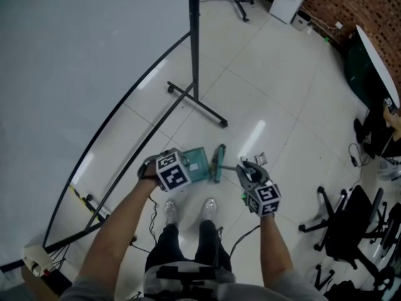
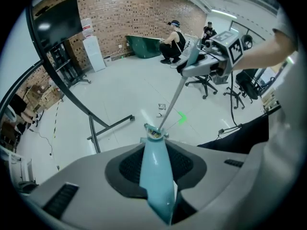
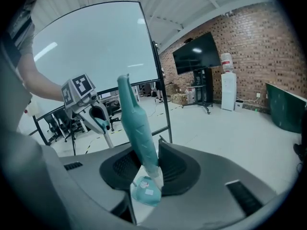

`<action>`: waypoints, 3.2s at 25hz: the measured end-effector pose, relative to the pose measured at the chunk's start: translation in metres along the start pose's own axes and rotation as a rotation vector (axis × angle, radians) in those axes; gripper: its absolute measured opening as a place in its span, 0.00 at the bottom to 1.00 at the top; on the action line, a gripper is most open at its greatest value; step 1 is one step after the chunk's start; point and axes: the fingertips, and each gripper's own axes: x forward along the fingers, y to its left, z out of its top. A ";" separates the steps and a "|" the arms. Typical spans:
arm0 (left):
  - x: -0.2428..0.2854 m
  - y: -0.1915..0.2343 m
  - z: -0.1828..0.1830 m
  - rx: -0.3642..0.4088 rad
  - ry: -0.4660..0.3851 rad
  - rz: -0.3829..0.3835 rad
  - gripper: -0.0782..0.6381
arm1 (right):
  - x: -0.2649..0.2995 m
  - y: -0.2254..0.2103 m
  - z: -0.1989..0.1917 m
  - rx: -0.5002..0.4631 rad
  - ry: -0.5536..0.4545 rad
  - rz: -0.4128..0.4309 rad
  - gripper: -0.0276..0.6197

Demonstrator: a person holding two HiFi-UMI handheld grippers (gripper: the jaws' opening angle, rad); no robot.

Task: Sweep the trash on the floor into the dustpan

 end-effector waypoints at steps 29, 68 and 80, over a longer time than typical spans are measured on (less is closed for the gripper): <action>-0.010 0.005 -0.010 0.022 0.056 0.001 0.24 | -0.031 -0.041 0.053 -0.024 -0.129 -0.115 0.19; 0.002 -0.001 0.005 0.019 0.046 0.000 0.24 | -0.043 -0.006 0.051 0.078 -0.207 0.031 0.18; 0.006 0.002 0.032 -0.014 -0.012 0.017 0.24 | -0.014 -0.055 0.082 -0.072 -0.193 -0.088 0.18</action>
